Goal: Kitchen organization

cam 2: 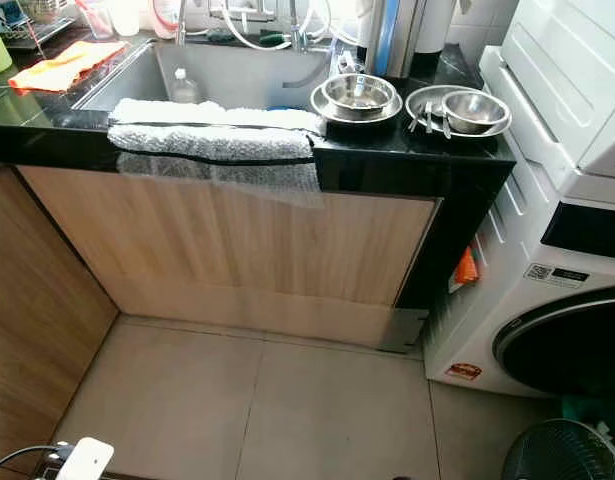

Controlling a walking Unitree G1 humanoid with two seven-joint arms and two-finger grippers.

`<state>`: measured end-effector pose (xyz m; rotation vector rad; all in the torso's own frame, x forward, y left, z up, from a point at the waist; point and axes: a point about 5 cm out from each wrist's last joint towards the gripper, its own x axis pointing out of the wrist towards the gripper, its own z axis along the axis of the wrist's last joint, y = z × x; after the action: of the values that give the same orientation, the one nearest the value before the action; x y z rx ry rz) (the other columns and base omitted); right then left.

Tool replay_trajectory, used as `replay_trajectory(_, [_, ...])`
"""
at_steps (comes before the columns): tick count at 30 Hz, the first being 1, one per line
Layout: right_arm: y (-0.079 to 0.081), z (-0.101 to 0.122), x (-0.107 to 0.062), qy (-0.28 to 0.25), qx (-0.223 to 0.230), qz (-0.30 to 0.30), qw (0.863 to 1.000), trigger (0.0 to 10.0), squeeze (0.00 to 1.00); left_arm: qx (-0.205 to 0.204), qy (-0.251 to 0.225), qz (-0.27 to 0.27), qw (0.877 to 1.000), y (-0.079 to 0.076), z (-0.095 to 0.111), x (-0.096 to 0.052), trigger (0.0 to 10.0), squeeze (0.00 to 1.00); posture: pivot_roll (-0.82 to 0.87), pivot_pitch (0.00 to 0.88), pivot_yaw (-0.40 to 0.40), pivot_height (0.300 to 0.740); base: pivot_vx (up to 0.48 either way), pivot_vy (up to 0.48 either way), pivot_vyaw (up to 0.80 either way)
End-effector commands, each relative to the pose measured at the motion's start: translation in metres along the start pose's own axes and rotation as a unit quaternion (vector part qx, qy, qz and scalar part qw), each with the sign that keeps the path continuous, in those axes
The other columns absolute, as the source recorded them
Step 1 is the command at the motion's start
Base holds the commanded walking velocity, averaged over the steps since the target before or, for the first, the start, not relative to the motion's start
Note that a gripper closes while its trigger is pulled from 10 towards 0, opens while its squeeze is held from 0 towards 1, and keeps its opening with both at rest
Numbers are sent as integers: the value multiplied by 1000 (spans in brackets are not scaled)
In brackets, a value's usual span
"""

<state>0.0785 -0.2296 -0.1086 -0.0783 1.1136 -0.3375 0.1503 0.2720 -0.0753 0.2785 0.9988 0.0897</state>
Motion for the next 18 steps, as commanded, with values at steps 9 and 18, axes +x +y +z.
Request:
replay_trajectory(9, [2,-13,-2,30,124,33,991,10000,0,-102,37,-4,994,-7,-25,-4,10000,0,-57,96,-25,740,0,0,0])
replay_trajectory(18, [-3,-25,-7,24,63,68,995,10000,0,-103,26,-47,993,-16,-24,-4,10000,0,-67,89,-21,740,0,0,0])
